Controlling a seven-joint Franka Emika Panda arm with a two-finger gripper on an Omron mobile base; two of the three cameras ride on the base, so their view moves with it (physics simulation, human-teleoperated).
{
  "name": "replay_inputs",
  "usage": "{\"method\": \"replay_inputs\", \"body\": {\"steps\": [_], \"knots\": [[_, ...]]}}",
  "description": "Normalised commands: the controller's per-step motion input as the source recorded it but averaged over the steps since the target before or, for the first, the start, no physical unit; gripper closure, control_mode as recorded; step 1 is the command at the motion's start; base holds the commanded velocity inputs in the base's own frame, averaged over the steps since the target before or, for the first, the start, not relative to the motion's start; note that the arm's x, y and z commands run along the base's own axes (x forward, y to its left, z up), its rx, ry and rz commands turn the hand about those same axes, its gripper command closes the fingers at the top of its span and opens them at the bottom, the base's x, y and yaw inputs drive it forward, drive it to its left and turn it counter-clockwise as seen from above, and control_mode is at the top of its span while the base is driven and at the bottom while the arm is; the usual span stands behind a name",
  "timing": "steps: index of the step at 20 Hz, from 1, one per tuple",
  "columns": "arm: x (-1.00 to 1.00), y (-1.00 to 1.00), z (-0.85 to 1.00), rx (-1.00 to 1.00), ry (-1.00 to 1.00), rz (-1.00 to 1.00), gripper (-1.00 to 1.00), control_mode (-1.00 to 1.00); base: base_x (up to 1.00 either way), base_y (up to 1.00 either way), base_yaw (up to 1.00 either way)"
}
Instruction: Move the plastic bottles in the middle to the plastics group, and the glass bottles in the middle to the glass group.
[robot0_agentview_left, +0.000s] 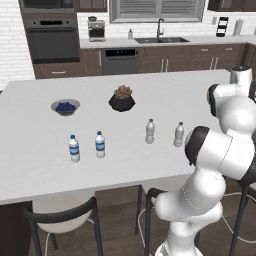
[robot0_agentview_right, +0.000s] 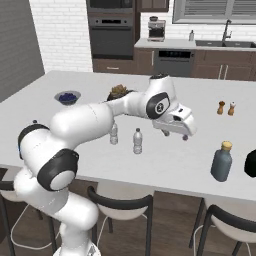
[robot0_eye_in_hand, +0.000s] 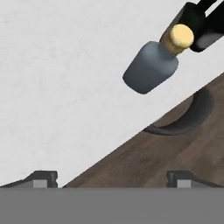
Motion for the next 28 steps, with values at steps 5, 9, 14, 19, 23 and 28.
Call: {"method": "replay_inputs", "body": {"steps": [5, 9, 14, 19, 23, 28], "knots": [[0.02, 0.9, 0.0, 0.07, 0.13, 0.1, -1.0, -1.0, 0.0, 0.0, 0.0], [0.12, 0.71, 0.0, 0.19, 0.02, 0.12, -1.0, -1.0, 0.0, 0.0, 0.0], [0.09, 0.49, 0.01, 0.32, 0.0, 0.21, -1.0, -1.0, 0.0, 0.0, 0.0], [0.27, 0.42, -0.09, 0.18, -0.07, 0.23, -1.0, -1.0, 0.0, 0.0, 0.0], [0.57, 0.19, -0.01, 0.01, 0.0, 0.11, -1.0, -1.0, 0.0, 0.0, 0.0], [0.56, 0.06, 0.0, -0.03, 0.01, 0.02, -1.0, -1.0, 0.0, 0.0, 0.0]]}}
